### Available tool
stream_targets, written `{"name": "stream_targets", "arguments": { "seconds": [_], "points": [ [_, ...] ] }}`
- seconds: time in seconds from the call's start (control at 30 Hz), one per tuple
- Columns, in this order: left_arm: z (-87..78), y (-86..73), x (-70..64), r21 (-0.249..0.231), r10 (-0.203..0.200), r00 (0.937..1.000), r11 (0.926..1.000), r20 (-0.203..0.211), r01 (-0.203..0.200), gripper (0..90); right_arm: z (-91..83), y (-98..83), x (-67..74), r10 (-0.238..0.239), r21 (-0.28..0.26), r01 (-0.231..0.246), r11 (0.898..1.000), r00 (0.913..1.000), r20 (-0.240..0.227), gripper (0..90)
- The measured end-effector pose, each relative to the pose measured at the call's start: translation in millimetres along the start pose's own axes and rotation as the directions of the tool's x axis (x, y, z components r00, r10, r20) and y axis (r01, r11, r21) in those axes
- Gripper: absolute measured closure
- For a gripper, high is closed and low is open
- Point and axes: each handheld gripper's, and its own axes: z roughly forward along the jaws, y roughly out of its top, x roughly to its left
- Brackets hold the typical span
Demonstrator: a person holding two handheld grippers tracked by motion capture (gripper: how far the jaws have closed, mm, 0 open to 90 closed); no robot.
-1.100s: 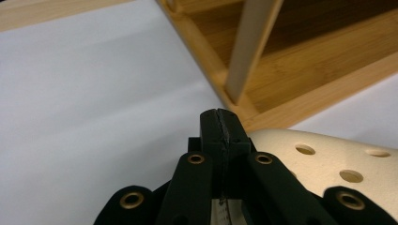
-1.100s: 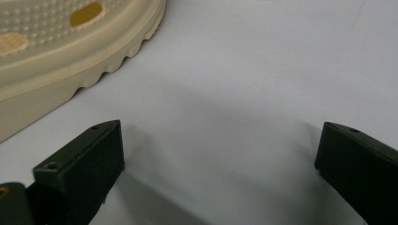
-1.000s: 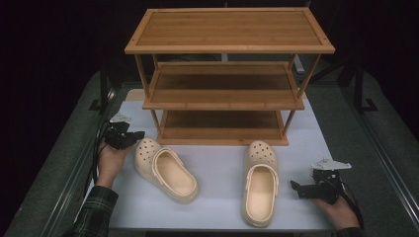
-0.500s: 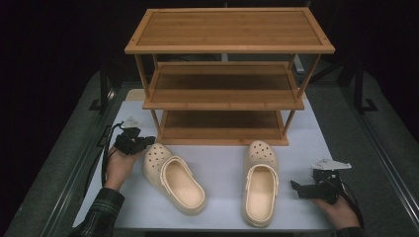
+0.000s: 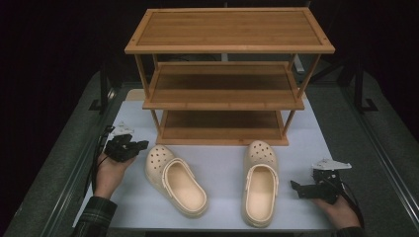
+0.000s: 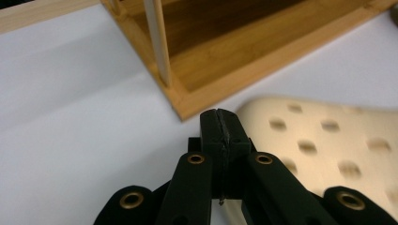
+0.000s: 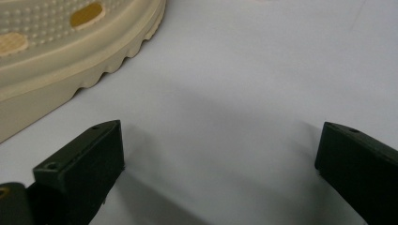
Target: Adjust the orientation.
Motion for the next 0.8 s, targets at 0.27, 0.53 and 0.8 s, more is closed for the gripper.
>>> {"name": "stream_targets", "arguments": {
  "seconds": [0.27,0.53,0.8],
  "points": [
    [-30.0,-30.1,-14.5,0.009,0.022,0.9997,0.9997,0.014,-0.022,90.0,-0.1,0.0,0.1,-0.001,0.000,0.001,1.000,1.0000,0.001,1.1],
    [-32.6,-50.3,-23.1,0.050,0.014,0.9984,0.9986,0.054,-0.017,90.0,0.0,0.1,-0.1,-0.001,0.001,0.001,1.000,1.0000,-0.001,1.1],
    [-17.8,-52.8,-25.0,0.099,0.030,0.9969,0.9944,0.073,-0.037,90.0,-0.1,0.1,-0.1,-0.001,0.001,0.001,1.000,1.0000,-0.001,1.1]
  ]
}}
